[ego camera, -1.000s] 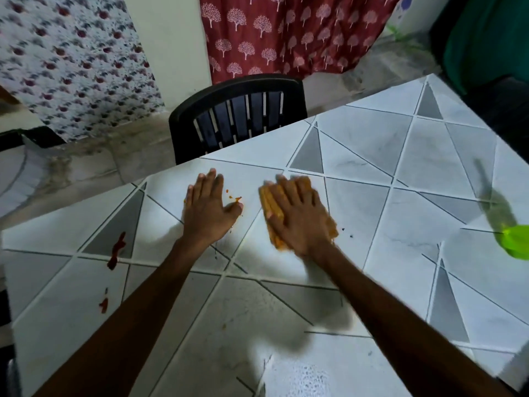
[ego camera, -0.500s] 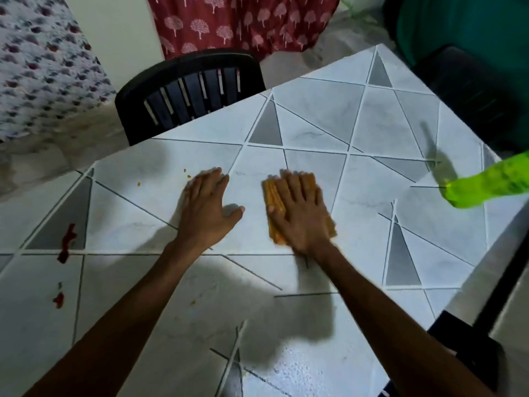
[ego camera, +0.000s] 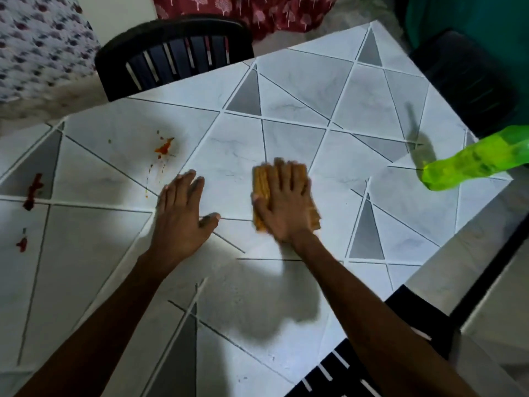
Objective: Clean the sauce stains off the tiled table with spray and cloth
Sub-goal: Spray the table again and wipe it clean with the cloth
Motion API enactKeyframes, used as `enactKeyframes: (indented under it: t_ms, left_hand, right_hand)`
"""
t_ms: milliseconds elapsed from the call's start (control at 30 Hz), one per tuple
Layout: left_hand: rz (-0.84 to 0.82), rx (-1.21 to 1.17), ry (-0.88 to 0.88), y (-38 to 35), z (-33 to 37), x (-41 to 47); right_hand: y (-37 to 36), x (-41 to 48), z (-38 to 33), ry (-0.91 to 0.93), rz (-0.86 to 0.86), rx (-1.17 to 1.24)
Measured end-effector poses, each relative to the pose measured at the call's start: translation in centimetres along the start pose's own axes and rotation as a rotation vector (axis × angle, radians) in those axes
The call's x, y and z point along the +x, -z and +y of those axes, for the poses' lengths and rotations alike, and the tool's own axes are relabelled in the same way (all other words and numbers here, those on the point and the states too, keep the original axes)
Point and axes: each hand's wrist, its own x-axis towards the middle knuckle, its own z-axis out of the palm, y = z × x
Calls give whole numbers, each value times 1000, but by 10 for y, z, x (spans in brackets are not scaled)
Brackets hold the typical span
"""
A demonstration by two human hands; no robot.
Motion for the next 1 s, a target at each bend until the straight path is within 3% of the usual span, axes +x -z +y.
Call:
enactKeyframes:
  t_ms: [133,200,300,433,500,567,667,767,867,1000]
  left_hand:
    - [-15,-53,151,0,20,-35]
    - [-25,-70,185,1,27,-50]
    - [-30,-72,217,1,36,-67]
    - [-20,-58,253,-4,44,-87]
    - [-25,-38,267,-8,48,-97]
    - [-41,-25,279,-12,52,-105]
    - [-37,-24,304,-17,58,-109]
    - [-55,-14,323,-18,63,-107]
    - [-57,-10,376,-21,68,-102]
    - [-41,-6,426,-22,77,-103]
  right_hand:
    - [10,-112,38,558,-121,-50]
    - [18,-135,97,701,-174,-99]
    - [21,-107,155,436,-153,-109]
    - [12,-57,92,-35,-41,24]
    - [3,-79,48,69,-53,26]
    - [1,-133,32,366,-120,5]
    - [6,-187,70,614,-206,-16]
    - [7,-169,116,447,-142,-9]
    - [7,-126,97,223,-77,7]
    - [1,-83,44,425,-102,-29]
